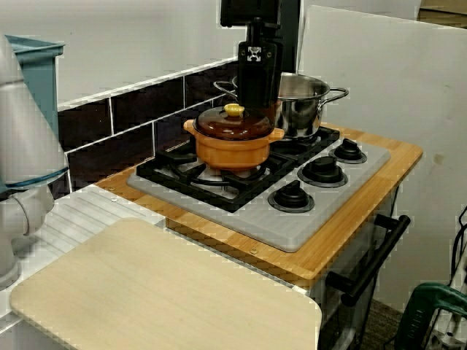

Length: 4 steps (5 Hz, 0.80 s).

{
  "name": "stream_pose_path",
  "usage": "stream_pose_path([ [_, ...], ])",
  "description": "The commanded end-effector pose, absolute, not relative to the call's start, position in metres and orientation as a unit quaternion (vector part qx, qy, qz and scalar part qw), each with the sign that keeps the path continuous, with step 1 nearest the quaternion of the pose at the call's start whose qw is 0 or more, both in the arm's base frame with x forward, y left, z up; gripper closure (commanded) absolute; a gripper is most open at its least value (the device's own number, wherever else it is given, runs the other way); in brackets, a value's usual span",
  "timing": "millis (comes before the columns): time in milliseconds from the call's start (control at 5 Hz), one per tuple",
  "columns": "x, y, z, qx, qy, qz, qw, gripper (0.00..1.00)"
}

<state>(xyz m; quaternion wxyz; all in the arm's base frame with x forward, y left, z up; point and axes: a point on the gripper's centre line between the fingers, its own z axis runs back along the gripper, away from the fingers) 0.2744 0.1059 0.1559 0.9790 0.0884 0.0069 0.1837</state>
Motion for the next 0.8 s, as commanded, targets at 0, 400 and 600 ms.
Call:
stream_pose_path([
  [0,0.251,0.127,0.176,0.097,-0.02,0.191,0.977,0.02],
  [400,0.246,0.136,0.164,0.093,-0.024,0.185,0.978,0.08],
  [600,0.248,0.139,0.162,0.086,-0.029,0.182,0.979,0.11],
])
